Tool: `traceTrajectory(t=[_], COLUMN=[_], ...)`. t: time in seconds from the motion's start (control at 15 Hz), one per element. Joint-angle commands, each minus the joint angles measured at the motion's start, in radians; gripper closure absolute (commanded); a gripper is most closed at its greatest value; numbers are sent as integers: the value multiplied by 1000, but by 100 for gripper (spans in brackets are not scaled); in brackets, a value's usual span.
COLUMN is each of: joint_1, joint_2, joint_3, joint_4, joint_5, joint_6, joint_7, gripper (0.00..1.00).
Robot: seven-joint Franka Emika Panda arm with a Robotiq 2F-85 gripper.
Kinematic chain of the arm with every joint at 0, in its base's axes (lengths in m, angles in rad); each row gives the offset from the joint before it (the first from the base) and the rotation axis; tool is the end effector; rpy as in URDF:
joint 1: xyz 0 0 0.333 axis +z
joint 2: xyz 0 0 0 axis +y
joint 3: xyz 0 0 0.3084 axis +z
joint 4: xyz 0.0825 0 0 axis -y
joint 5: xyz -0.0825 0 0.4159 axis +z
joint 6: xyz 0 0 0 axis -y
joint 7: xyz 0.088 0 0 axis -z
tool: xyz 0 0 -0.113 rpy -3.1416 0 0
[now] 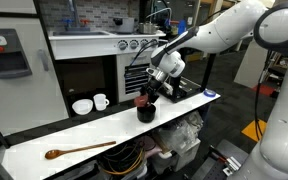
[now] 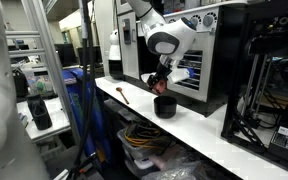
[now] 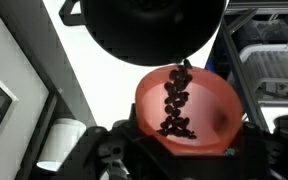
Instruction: Pick up the pink cup and pour it's content into the black bowl
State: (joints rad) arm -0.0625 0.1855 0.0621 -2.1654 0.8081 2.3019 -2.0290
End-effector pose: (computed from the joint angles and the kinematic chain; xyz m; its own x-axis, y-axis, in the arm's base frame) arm 0.5796 0.0181 0.2758 0.0795 0.8267 0.5570 0.9903 -0.1294 0.0507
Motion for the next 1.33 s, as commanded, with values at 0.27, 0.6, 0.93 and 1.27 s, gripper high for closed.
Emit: traceTrajectory(t=[0.27,0.6,0.93,1.27], joint_1=[-13,-15,-15,-15], joint_2=[-20,-21,-20,-20], joint_3=[-13,-23,-34,-38], joint_4=[-23,-27,-29,-30], joint_5=[62,85,93,95], joint_6=[-28,-33,-41,-53], joint_7=[-83,-108,-123,-134], gripper=[52,52,52,52])
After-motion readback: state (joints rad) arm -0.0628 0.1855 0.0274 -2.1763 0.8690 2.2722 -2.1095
